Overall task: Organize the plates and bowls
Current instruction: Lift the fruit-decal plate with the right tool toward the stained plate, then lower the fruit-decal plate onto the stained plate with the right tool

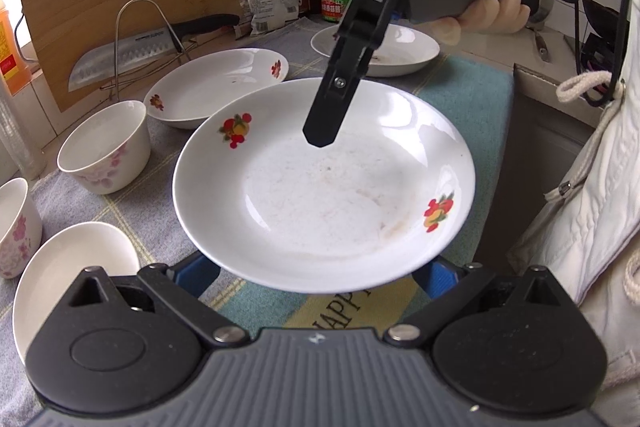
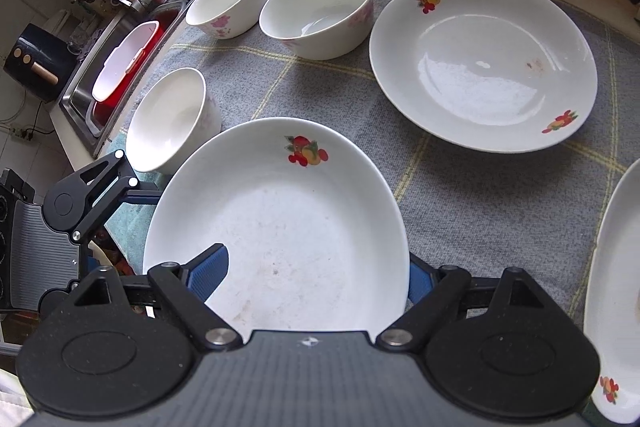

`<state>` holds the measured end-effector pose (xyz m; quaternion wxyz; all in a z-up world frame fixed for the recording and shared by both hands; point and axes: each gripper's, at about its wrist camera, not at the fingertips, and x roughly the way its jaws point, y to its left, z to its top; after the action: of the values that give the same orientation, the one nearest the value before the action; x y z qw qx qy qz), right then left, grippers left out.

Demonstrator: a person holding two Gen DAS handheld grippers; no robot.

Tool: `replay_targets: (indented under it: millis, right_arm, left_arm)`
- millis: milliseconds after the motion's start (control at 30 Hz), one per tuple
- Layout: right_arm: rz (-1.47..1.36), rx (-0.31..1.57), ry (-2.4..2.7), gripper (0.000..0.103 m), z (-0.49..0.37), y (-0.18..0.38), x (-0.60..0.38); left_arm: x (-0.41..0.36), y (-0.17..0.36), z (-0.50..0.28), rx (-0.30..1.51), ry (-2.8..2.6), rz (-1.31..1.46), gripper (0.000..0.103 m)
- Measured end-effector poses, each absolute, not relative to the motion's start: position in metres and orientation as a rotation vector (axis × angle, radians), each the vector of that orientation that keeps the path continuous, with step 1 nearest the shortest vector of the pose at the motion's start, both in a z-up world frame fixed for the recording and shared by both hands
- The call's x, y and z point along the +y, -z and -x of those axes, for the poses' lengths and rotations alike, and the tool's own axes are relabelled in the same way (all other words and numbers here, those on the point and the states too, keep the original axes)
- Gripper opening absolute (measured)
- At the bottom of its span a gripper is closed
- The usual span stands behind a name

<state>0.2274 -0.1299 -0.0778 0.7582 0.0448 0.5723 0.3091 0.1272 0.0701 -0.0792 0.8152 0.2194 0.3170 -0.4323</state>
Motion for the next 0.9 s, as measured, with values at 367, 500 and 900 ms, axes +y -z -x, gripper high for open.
replay_targets:
  millis: [367,500,900]
  right_arm:
    - [-0.119,1.222,-0.617,0.092,-0.227,0.072,-0.180]
    - [-0.128,1.211,-0.601,0.092,-0.226,0.069,-0.200]
    - [-0.166,1.178,-0.552,0.092,-0.228,0.064,-0.266]
  left_arm:
    - [0.030,0.072,-0.142,0.652,0.990,-0.511,0.100]
    - [0.012,0.068,-0.148,0.644,1.013,-0.526,0.100]
    - [-0.047,0.061,-0.167,0.624,1.063,-0.560,0.100]
